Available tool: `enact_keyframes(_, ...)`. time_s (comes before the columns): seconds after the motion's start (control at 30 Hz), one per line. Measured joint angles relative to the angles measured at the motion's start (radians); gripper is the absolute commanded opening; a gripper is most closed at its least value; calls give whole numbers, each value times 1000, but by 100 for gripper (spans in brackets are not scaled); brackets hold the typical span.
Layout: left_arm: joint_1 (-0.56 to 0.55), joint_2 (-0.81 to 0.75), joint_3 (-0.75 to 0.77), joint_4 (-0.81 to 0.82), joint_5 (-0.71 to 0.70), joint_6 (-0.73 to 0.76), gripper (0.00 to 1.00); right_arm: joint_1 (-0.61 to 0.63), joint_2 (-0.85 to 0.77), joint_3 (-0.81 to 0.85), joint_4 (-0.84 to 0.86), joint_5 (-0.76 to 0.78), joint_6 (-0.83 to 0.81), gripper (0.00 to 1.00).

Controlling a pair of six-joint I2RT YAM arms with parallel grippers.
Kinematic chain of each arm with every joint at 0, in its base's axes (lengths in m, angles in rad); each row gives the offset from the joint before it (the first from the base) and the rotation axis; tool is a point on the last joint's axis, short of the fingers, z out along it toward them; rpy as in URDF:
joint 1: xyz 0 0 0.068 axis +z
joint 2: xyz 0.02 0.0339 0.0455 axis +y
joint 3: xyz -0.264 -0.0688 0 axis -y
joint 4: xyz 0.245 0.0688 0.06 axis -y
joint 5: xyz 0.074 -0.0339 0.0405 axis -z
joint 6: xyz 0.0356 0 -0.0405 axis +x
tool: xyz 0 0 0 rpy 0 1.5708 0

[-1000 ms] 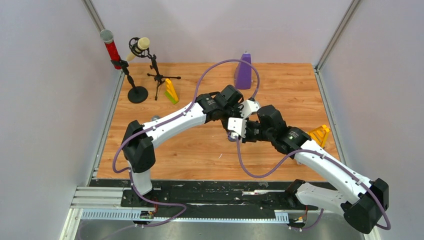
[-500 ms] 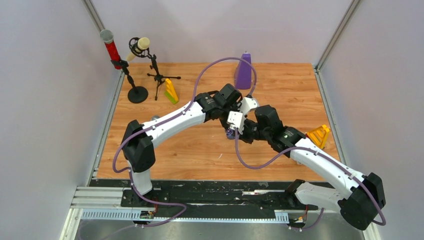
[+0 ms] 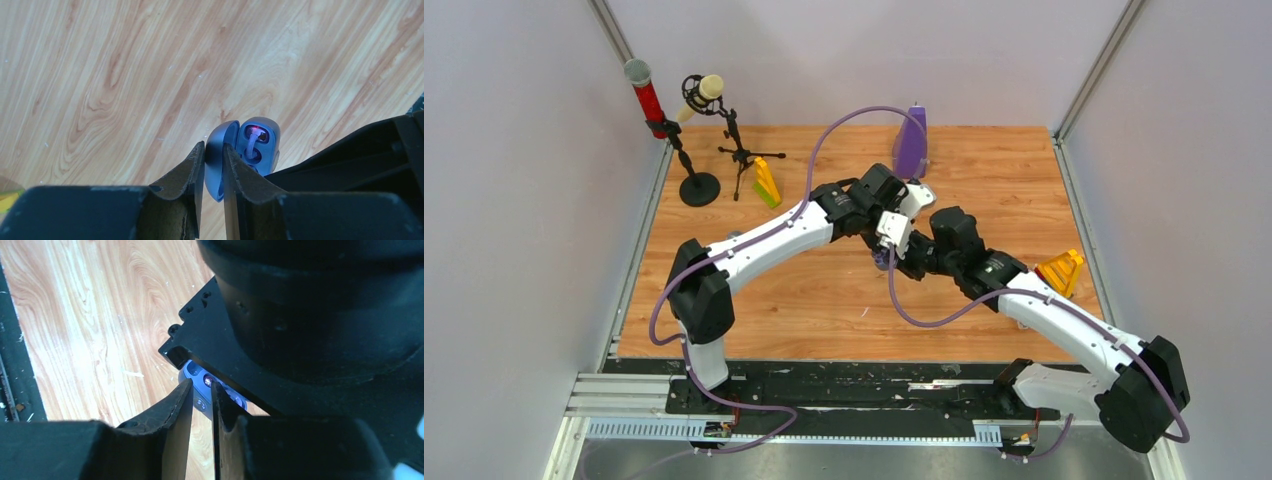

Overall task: Insert the wireless bluetooth earbuds into the charging case
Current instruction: Place the earbud in the charging case.

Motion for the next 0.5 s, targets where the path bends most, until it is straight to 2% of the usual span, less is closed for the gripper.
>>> enact_keyframes(0.5,11,0,27,4,-118,-61,23,2,43,-6,129,100,-5,20)
